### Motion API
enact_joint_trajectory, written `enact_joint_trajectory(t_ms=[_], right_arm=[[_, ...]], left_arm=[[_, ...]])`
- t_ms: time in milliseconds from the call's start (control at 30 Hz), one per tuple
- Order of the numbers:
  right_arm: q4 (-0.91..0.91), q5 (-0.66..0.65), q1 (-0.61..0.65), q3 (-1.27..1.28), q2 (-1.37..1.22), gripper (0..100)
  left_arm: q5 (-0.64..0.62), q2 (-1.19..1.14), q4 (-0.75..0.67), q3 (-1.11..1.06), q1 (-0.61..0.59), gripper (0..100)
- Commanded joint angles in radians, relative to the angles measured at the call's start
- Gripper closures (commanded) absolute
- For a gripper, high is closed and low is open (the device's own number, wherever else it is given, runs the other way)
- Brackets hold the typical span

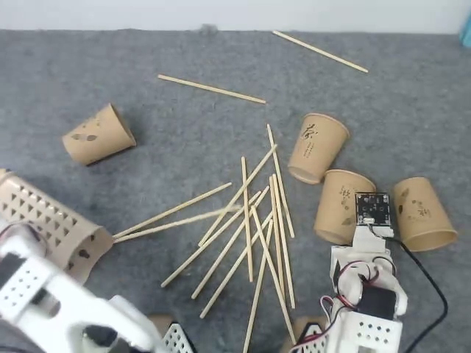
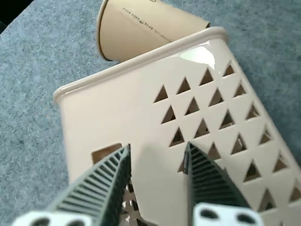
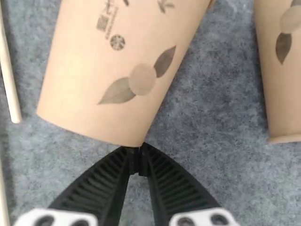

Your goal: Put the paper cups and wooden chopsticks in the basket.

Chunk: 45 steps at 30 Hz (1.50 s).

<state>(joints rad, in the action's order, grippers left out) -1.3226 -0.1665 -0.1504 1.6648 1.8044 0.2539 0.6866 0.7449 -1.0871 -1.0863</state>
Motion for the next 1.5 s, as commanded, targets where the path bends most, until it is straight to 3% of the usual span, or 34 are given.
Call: enact_joint_trajectory(t_ms=[0,233,400,667,800,1000,1467], right_arm=[[0.013,-0.012,-0.013,0.018,0.013,99.1],[0.013,-0.012,-0.013,0.018,0.013,99.1],[0.013,-0.012,-0.013,0.018,0.013,99.1],[0.013,-0.012,-0.013,0.018,0.013,99.1],[0.013,-0.012,-0.013,0.018,0.013,99.1],[0.013,-0.012,-0.013,0.018,0.013,99.1],[0.013,-0.012,-0.013,0.018,0.013,99.1]], left_arm=[[-0.003,-0.098,0.181,0.107,0.025,76],[0.376,0.052,0.514,0.177,0.029,75],[0.414,0.364,0.578,0.139,0.003,74],[0.516,0.967,0.740,-0.111,-0.049,74],[0.525,1.128,0.847,-0.177,-0.094,75],[0.535,0.974,0.816,-0.183,-0.103,75],[0.508,0.319,0.470,-0.042,-0.054,75]])
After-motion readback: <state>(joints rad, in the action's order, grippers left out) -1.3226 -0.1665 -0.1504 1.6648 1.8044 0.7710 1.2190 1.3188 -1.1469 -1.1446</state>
